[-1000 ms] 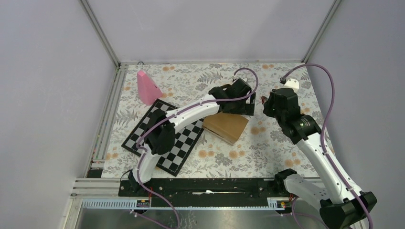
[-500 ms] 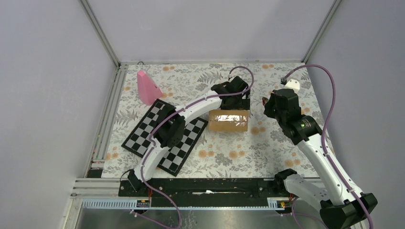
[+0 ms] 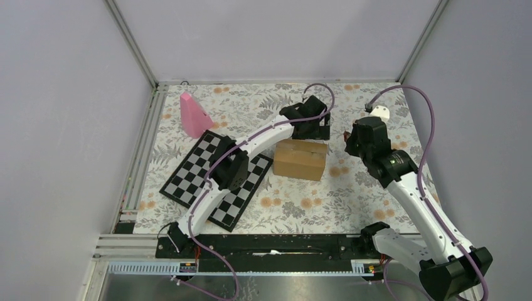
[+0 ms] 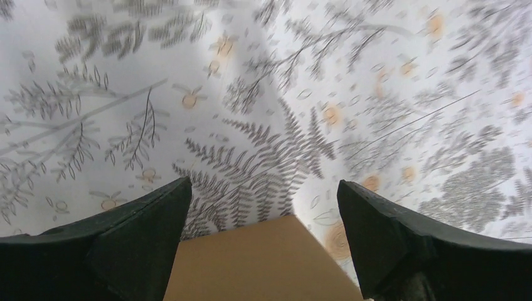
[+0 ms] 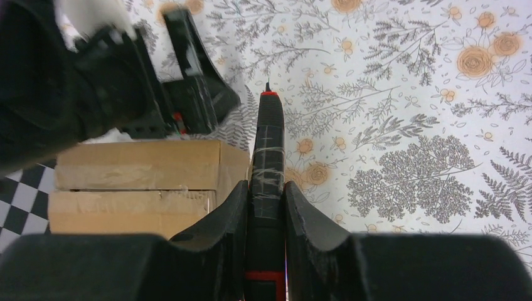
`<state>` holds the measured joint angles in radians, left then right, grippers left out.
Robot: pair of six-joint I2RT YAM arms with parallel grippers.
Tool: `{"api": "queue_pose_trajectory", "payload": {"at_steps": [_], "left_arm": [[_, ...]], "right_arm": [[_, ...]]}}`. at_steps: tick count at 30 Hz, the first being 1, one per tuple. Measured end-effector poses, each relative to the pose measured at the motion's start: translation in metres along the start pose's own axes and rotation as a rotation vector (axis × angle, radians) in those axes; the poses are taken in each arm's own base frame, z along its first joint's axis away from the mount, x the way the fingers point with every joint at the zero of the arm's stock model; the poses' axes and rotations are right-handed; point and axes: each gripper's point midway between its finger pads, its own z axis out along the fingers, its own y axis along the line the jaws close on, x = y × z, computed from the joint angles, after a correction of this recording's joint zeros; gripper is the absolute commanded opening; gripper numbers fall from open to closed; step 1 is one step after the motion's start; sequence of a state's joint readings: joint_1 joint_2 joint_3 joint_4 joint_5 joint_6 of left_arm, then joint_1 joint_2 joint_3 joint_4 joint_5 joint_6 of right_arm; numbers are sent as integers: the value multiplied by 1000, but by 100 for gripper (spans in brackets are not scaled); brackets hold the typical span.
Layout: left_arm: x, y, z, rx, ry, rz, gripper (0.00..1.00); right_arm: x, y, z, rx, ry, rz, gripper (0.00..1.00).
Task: Unpack the express box
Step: Adjust the express box at the center of the board.
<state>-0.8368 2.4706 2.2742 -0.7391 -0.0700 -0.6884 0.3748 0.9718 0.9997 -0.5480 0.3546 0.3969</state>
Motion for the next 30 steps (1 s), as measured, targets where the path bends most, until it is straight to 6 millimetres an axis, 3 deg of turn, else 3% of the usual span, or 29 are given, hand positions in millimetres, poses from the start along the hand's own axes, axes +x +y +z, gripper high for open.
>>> {"api": "queue_pose_trajectory", "payload": {"at_steps": [5, 11, 15, 20, 22, 25, 30], "left_arm": [[-40, -13, -15, 58, -97, 17, 99], [-59, 3, -43, 10, -157, 48, 99], [-51, 30, -92, -70, -173, 67, 99], [-44, 46, -180, -80, -243, 68, 98], [-37, 49, -213, -67, -279, 66, 98], [-13, 56, -239, -54, -283, 58, 98], [50, 91, -232, -107, -166, 45, 96]], "right_arm": [[16, -4, 8, 20, 42, -13, 0], [29, -7, 10, 19, 70, -10, 0], [44, -10, 8, 18, 114, -7, 0], [63, -17, 7, 34, 181, -27, 0], [68, -17, 6, 34, 200, -30, 0], [74, -15, 4, 30, 217, -39, 0], [86, -6, 2, 13, 252, -77, 0]]}}
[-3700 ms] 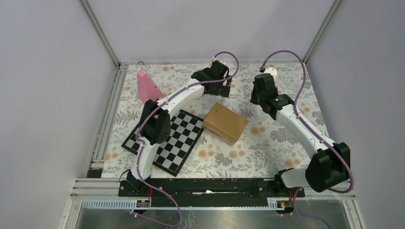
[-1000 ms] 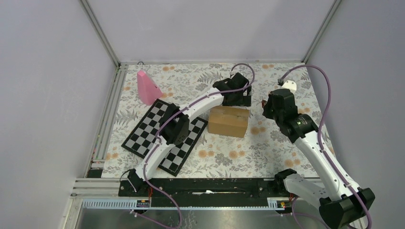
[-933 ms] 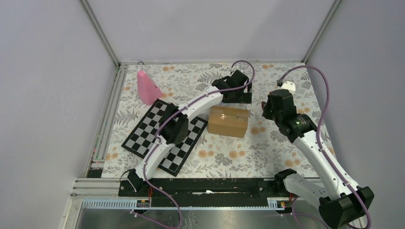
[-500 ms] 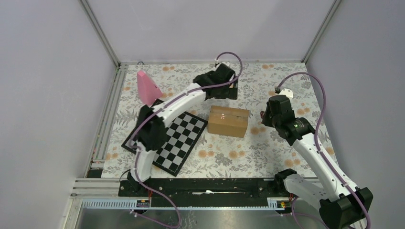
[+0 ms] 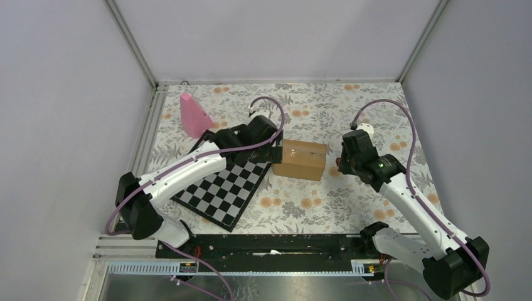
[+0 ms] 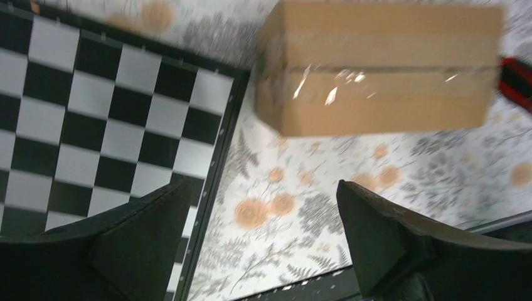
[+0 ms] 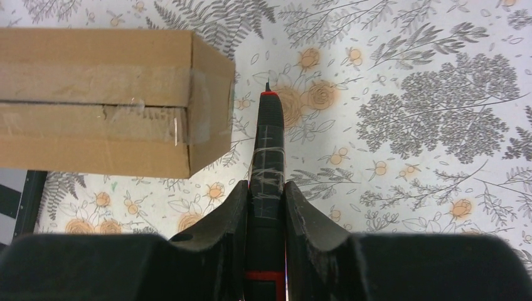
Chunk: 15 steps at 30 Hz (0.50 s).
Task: Unpack the express box
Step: Adjust the express box at the center of the board.
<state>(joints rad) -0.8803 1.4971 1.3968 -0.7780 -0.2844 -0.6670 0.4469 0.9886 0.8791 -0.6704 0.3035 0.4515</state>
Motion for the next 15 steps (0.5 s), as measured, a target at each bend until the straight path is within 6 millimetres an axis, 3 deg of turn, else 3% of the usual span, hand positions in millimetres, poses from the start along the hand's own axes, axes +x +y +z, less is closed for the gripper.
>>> {"api": "queue_pose_trajectory", "payload": {"at_steps": [3, 8, 11, 15], "left_arm": [[33, 16, 4, -31, 83, -8, 94], [67, 20, 8, -8, 161, -32, 94], [79, 18, 13, 7, 192, -41, 94], [78, 12, 18, 25, 186, -55, 94]], "right_arm": [[6, 8, 0, -14, 14, -22, 0], [12, 14, -2, -22, 22, -35, 0], [15, 18, -3, -30, 27, -37, 0], [18, 20, -3, -36, 30, -31, 0]]}}
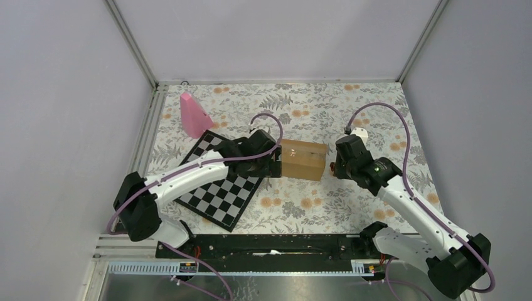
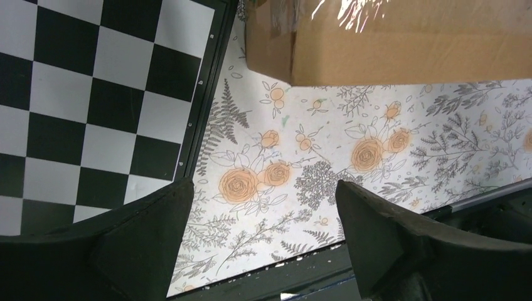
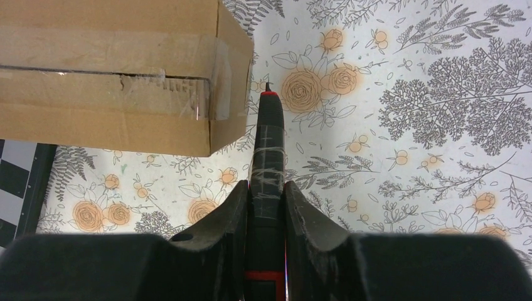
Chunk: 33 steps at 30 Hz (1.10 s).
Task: Unpack the express box
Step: Adjust the express box at the center of the board.
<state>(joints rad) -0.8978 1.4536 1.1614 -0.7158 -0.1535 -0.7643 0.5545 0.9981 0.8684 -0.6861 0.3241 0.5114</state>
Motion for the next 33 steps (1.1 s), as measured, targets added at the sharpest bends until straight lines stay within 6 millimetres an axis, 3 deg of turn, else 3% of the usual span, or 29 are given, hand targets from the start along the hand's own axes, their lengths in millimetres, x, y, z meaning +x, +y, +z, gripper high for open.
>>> {"api": "queue_pose_trajectory", "payload": {"at_steps": [5, 10, 20, 33], "left_arm": [[-4, -2, 16, -24, 23, -8, 94], [-20, -8, 36, -45, 31, -13, 94], [-63, -15, 45, -28, -32, -16, 94], [-106, -6, 65, -39, -81, -22, 95]], "right_arm": [[9, -2, -1, -20, -9, 23, 0], [17, -4, 1, -29, -2, 26, 0], [11, 8, 2, -85, -23, 46, 0], [10, 24, 13, -119, -12, 34, 0]]}}
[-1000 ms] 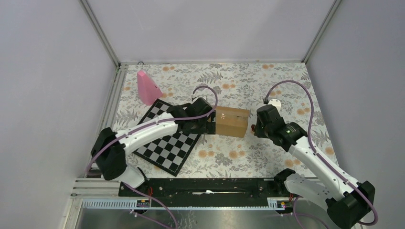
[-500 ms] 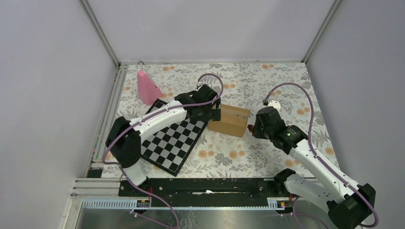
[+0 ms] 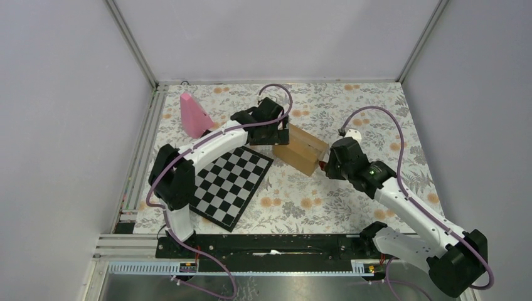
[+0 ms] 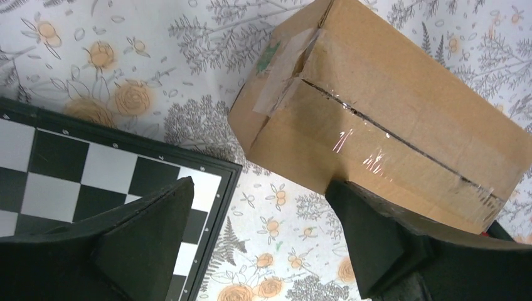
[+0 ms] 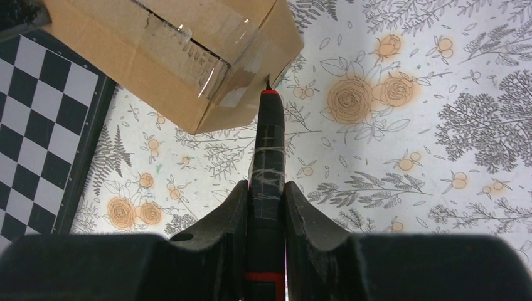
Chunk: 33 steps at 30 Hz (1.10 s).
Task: Unpack the express box
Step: Adjust the express box at the center of the board.
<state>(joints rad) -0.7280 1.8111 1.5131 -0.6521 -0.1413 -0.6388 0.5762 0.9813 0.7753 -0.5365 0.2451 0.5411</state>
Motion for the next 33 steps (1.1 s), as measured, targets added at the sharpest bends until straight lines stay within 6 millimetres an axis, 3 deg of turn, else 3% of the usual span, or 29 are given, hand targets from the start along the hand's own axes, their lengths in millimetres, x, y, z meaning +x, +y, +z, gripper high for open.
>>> {"api": "queue_pose_trajectory", "payload": {"at_steps": [7, 14, 18, 22, 25, 29, 33], "left_arm": [[-24, 0, 9, -8, -33, 8, 95], [-29, 9, 9, -37, -42, 10, 95], [-23, 16, 0, -49, -38, 0, 95], [-8, 20, -28, -8, -29, -40, 95], [-4, 8, -54, 90, -30, -86, 96], [-7, -16, -65, 190, -35, -118, 97], [3, -38, -69, 269, 4, -145, 97]], "right_arm": [[-6, 14, 11, -32, -5, 6, 0], [-12, 11, 12, -6, -18, -3, 0], [-20, 2, -9, -7, -69, 29, 0], [-28, -5, -32, -50, -179, 115, 0], [-16, -19, -32, -56, -212, 200, 0], [-4, -45, -25, -23, -235, 329, 0], [-11, -52, -22, -47, -272, 431, 0]]}}
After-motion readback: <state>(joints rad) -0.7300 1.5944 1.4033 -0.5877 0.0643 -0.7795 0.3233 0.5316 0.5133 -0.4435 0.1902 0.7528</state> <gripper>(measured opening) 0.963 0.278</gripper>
